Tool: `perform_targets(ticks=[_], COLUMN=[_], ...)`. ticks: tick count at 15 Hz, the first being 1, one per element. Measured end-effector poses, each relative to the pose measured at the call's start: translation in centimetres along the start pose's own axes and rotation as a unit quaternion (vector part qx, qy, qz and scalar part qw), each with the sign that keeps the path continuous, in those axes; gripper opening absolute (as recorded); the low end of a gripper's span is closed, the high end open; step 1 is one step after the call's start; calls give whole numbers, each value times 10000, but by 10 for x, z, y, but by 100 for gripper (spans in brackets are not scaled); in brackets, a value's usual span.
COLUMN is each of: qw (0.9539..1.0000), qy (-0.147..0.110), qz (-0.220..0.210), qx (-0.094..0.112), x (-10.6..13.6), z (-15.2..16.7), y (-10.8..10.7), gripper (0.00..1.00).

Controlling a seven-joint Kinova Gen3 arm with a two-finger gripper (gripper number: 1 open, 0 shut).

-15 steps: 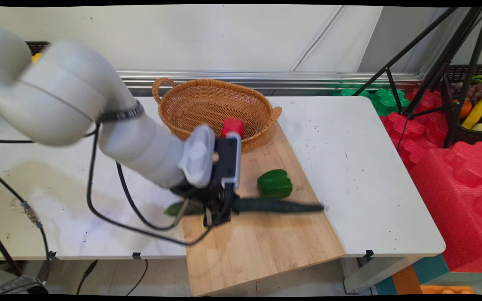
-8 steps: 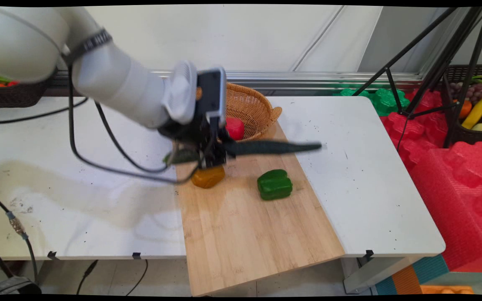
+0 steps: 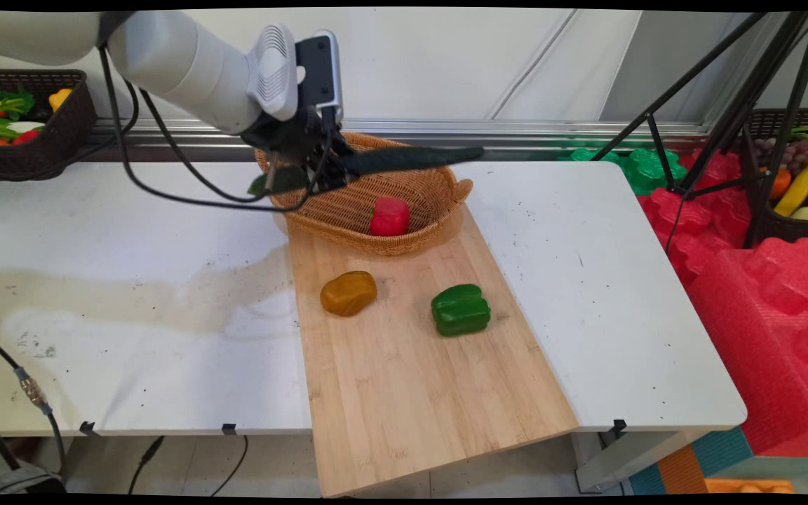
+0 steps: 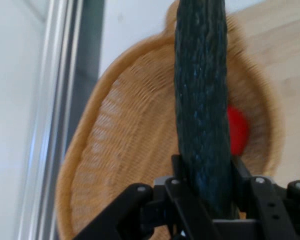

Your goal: Place the picked object in the vegetable basket

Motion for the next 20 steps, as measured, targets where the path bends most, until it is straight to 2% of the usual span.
perform_targets(ticks=[5,8,14,20], qw=[9990,9982,9982,9985], qy=[-279,-409,-408,-258], qz=[-160,-218,-256,-367], qx=[296,386,367,317], x=[-26,-41,-62,-73], z=[29,51,105,140], y=[-33,-50,-73,-80], gripper=[0,0,0,0])
